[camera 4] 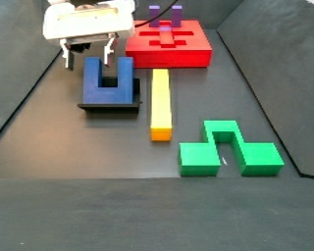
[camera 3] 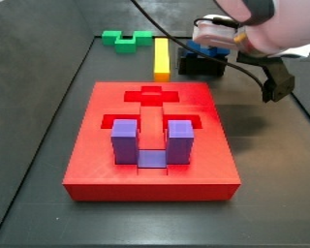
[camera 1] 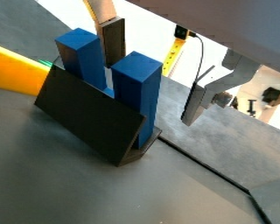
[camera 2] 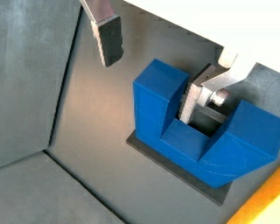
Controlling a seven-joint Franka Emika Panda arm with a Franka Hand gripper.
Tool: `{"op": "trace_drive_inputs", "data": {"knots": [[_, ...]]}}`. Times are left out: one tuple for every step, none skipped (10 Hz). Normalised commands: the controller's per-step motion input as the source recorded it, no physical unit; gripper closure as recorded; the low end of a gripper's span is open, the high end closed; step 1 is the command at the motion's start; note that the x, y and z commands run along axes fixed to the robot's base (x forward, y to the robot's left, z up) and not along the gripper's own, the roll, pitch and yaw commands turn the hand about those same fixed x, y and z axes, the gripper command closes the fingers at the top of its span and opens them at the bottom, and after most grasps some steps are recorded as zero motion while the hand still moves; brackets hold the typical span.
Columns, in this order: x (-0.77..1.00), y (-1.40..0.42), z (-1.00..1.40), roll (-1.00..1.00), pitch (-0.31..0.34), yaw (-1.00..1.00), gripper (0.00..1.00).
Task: Pick up the blue object. Move up. Place the blue object on the fixture. Regrasp the blue object. Move to above the board. Insert the blue object.
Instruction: Regrasp the blue object.
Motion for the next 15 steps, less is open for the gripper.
{"op": "trace_drive_inputs", "data": {"knots": [[0.07,0.25,-0.06,-0.41,0.0,0.0,0.0],[0.07,0.27,0.0,-0.66,-0.089,0.0,0.0],[0.0,0.21,0.01,-0.6,-0.174,0.03,0.0],[0.0,0.07,0.0,-0.48,-0.209,0.04,0.0],[-0.01,0.0,0.0,-0.31,-0.226,0.05,0.0],[-0.13,0.0,0.0,-0.15,-0.237,0.05,0.0],[-0.19,0.0,0.0,-0.06,-0.249,0.05,0.0],[-0.23,-0.02,0.01,0.0,-0.263,0.03,0.0],[-0.2,-0.04,0.0,0.08,-0.203,0.02,0.0],[-0.23,-0.01,0.0,0.06,-0.203,0.0,0.0],[-0.12,-0.09,0.0,0.13,-0.134,0.01,0.0],[0.0,0.0,0.0,0.01,0.0,0.0,0.0],[0.0,0.0,0.0,0.0,0.0,0.0,0.0],[0.0,0.0,0.0,0.0,0.0,0.0,1.0],[0.0,0.0,0.0,0.0,0.0,0.0,1.0]]}}
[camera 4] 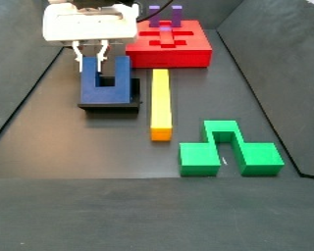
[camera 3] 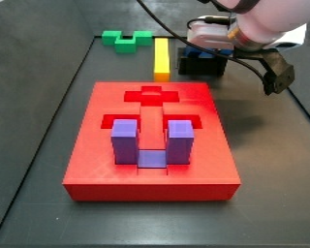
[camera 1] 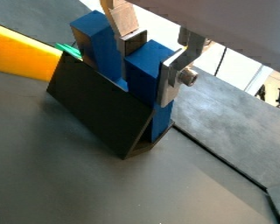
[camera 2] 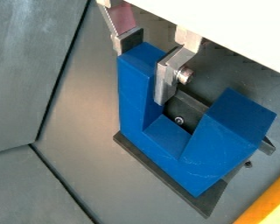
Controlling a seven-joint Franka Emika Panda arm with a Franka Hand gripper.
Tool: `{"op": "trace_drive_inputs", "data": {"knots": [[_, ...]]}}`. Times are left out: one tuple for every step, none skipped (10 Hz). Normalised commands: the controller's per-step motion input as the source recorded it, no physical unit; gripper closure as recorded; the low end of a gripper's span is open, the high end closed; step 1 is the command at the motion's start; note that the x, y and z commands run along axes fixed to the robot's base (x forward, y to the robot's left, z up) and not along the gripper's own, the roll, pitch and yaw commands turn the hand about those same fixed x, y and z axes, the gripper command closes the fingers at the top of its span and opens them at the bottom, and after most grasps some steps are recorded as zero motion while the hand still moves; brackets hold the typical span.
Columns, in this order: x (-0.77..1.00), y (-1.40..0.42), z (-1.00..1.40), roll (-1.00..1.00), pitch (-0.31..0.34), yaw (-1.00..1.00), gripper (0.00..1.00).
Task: Pick up the blue object. Move up. Place the blue object on the fixture. Regrasp the blue object. Move to above the board. Insert the blue object.
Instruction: Regrasp the blue object.
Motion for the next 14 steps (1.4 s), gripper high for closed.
{"op": "trace_drive_inputs", "data": {"knots": [[0.0,0.0,0.0,0.0,0.0,0.0,1.0],[0.0,0.0,0.0,0.0,0.0,0.0,1.0],[0.0,0.0,0.0,0.0,0.0,0.0,1.0],[0.0,0.0,0.0,0.0,0.0,0.0,1.0],[0.0,0.0,0.0,0.0,0.0,0.0,1.0],[0.0,0.0,0.0,0.0,0.0,0.0,1.0],[0.0,0.0,0.0,0.0,0.0,0.0,1.0],[0.0,0.0,0.0,0.0,0.0,0.0,1.0],[0.0,0.0,0.0,0.0,0.0,0.0,1.0],[0.0,0.0,0.0,0.0,0.0,0.0,1.0],[0.0,0.0,0.0,0.0,0.0,0.0,1.0],[0.0,0.0,0.0,0.0,0.0,0.0,1.0],[0.0,0.0,0.0,0.0,0.0,0.0,1.0],[0.0,0.0,0.0,0.0,0.0,0.0,1.0]]}}
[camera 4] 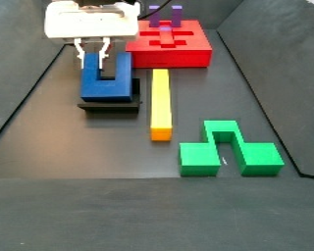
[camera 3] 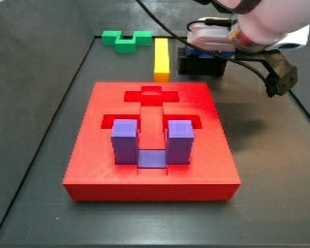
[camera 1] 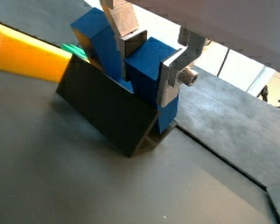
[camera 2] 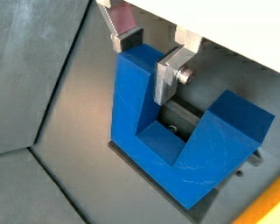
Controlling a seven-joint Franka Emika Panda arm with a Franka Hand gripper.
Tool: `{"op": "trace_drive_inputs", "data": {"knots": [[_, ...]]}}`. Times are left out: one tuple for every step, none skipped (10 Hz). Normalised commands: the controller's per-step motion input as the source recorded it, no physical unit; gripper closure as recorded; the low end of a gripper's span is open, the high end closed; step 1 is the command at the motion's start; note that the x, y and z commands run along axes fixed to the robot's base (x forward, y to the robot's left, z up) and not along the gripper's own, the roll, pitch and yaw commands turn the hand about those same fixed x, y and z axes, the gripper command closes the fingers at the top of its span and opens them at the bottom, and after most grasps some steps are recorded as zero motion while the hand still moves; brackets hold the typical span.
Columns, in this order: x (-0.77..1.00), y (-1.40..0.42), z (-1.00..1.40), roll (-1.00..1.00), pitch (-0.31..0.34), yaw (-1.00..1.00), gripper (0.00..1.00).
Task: Pick up the blue object. Move up. Place the blue object on the fixture. Regrasp the blue object. Move to above the board. Insert the blue object.
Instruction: Move to above the board.
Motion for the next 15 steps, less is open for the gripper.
{"op": "trace_drive_inputs", "data": {"knots": [[0.0,0.0,1.4,0.0,0.0,0.0,1.0],[0.02,-0.01,1.4,0.01,-0.025,-0.02,1.0],[0.0,-0.01,1.4,-0.02,-0.01,-0.03,1.0],[0.0,0.01,1.4,-0.01,0.005,-0.03,1.0],[0.01,0.0,1.4,0.0,0.038,-0.03,1.0],[0.02,-0.01,1.4,0.01,0.053,-0.02,1.0],[0.02,0.0,1.4,0.0,0.062,-0.01,1.0],[0.04,-0.01,1.4,-0.01,0.084,0.0,1.0],[0.04,-0.02,0.62,-0.01,0.095,0.01,1.0],[-1.39,-1.4,0.3,-1.0,0.096,0.01,1.0],[-1.4,-1.39,0.31,-1.0,0.075,0.02,1.0],[-1.4,-1.27,0.29,-1.0,0.033,0.03,1.0],[-1.4,-1.22,0.24,-1.0,0.022,0.04,1.0],[-1.4,-1.23,0.25,-1.0,0.019,0.05,1.0],[-1.4,-1.25,0.26,-1.0,0.012,0.04,1.0]]}}
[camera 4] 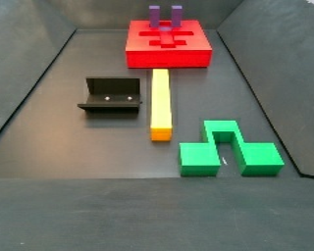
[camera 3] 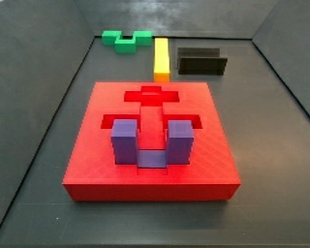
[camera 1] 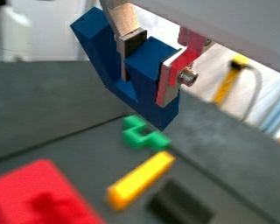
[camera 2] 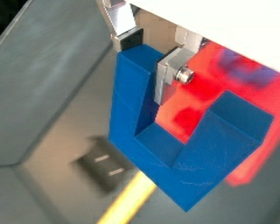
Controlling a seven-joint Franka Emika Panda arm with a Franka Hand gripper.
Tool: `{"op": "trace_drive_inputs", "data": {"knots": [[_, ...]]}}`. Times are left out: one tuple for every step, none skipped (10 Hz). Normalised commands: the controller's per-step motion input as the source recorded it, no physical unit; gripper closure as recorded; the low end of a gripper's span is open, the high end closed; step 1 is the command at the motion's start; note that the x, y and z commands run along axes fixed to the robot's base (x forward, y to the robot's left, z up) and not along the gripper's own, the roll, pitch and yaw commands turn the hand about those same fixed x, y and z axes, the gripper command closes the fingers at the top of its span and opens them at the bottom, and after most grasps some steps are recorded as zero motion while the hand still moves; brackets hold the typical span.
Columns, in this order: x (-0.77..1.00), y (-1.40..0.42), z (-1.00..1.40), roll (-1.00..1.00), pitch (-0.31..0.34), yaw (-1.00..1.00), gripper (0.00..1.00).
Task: Pick up the blue object. Move up. Place the blue object on the fixture. Regrasp the blue object. Move to above the board. Insert the blue object.
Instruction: Move to above the board.
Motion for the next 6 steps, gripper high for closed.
{"op": "trace_drive_inputs", "data": {"knots": [[-0.61,-0.5,0.1,-1.0,-0.005,0.05,1.0],[-0.34,-0.24,0.03,-1.0,-0.01,0.05,1.0],[-0.09,-0.07,0.01,-1.0,0.018,0.04,1.0],[-0.08,-0.07,0.03,-1.0,-0.002,0.04,1.0],[-0.09,-0.01,-0.01,-0.71,-0.042,0.03,1.0],[-0.08,0.02,0.0,-0.58,-0.047,0.02,1.0]]}}
